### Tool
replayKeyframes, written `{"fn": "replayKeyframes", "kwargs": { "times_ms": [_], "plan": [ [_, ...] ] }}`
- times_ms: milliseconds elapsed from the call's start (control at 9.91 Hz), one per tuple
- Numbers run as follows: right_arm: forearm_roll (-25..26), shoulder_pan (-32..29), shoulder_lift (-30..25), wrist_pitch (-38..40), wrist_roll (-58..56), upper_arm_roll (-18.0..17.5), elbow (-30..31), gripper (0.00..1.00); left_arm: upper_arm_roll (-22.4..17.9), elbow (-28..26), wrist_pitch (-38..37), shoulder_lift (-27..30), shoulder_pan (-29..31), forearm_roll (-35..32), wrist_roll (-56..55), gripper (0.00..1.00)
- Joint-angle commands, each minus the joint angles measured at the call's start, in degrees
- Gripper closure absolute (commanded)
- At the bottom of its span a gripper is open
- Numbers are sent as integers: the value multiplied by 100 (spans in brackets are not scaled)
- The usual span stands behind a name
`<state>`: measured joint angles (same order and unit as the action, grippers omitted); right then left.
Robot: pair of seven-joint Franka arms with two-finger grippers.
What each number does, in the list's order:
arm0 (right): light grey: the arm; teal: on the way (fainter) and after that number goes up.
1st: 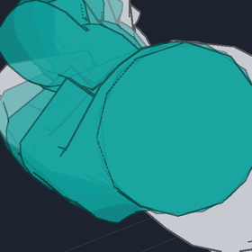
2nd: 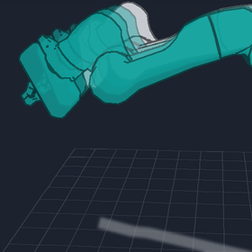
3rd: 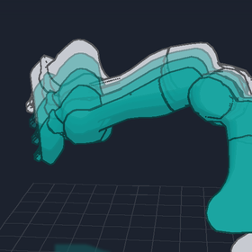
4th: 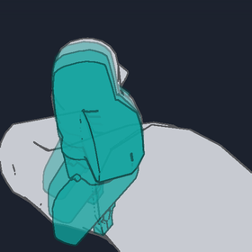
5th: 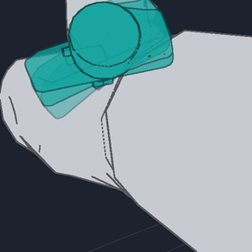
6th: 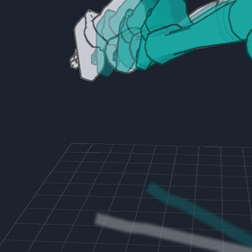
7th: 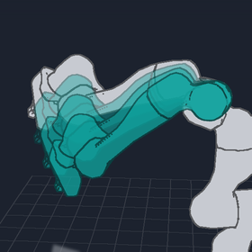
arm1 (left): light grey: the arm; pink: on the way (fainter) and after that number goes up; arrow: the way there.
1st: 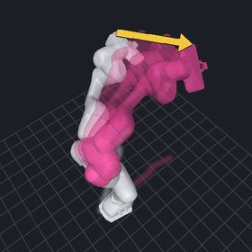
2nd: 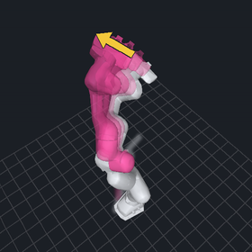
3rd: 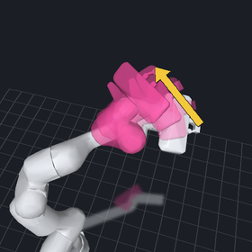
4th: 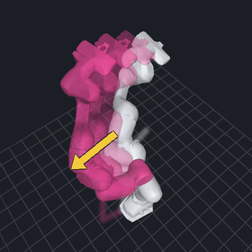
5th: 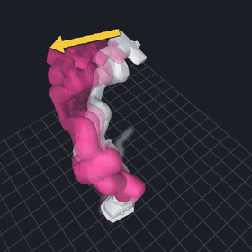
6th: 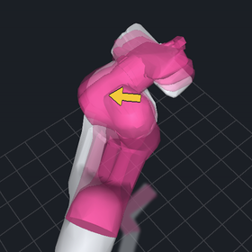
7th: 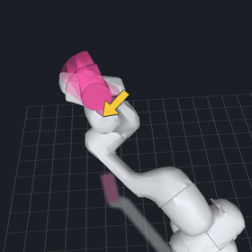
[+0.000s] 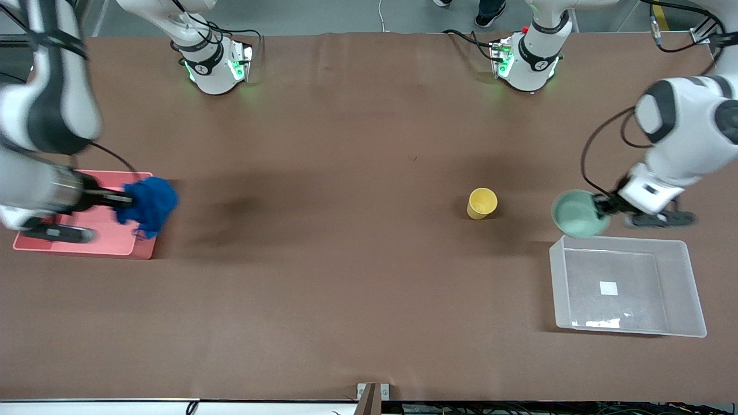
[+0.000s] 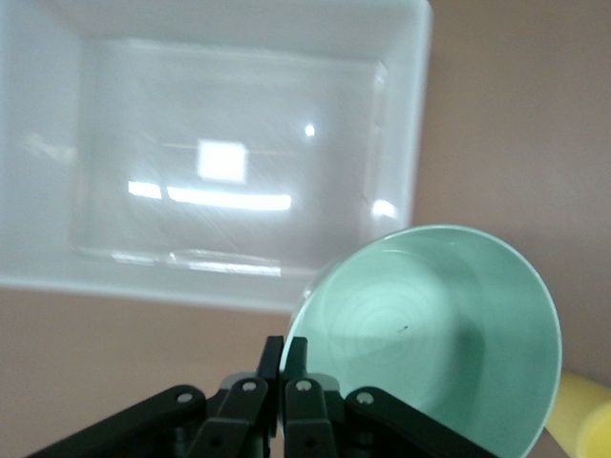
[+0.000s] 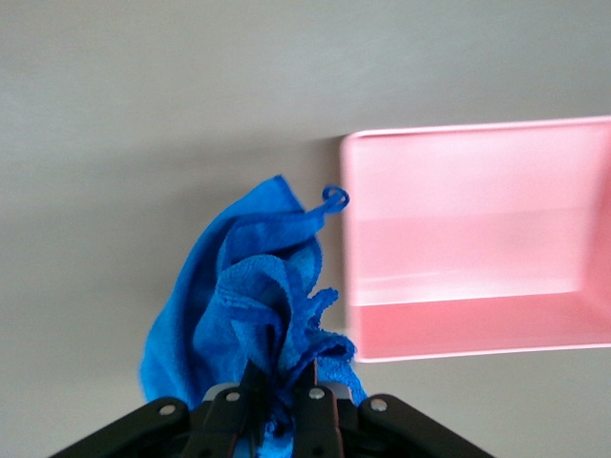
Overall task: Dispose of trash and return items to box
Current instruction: 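Lift the cloth toward the pink bin while the left gripper carries the bowl, then release the cloth into the pink bin while the left gripper releases the bowl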
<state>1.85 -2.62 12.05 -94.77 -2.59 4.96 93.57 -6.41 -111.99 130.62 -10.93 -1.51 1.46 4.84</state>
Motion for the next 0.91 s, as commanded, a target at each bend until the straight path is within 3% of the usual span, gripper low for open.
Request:
{"fn": "replayKeyframes", "kwargs": {
  "times_ms": [0, 202, 404, 606, 807],
  "plan": [
    [472, -640, 184, -146, -828, -92, 116, 99, -194, 1719, -98, -1767, 19, 187, 419, 100],
    [728, -879, 193, -1257, -1225, -92, 1088, 99, -386, 2461, -299, -2550, 221, 869, 1137, 100],
    [746, -1161, 384, -2487, -1795, -92, 1837, 99, -598, 2699, -266, -2991, 204, 1303, 1475, 100],
    [738, -1591, 754, -3832, -2438, -101, 2364, 98, -598, 2622, 23, -3169, 204, 1452, 1493, 99],
    [729, -1628, 834, -4452, -2440, -110, 2779, 97, -590, 2429, 208, -3230, 186, 1479, 1502, 96]
  ]
}}
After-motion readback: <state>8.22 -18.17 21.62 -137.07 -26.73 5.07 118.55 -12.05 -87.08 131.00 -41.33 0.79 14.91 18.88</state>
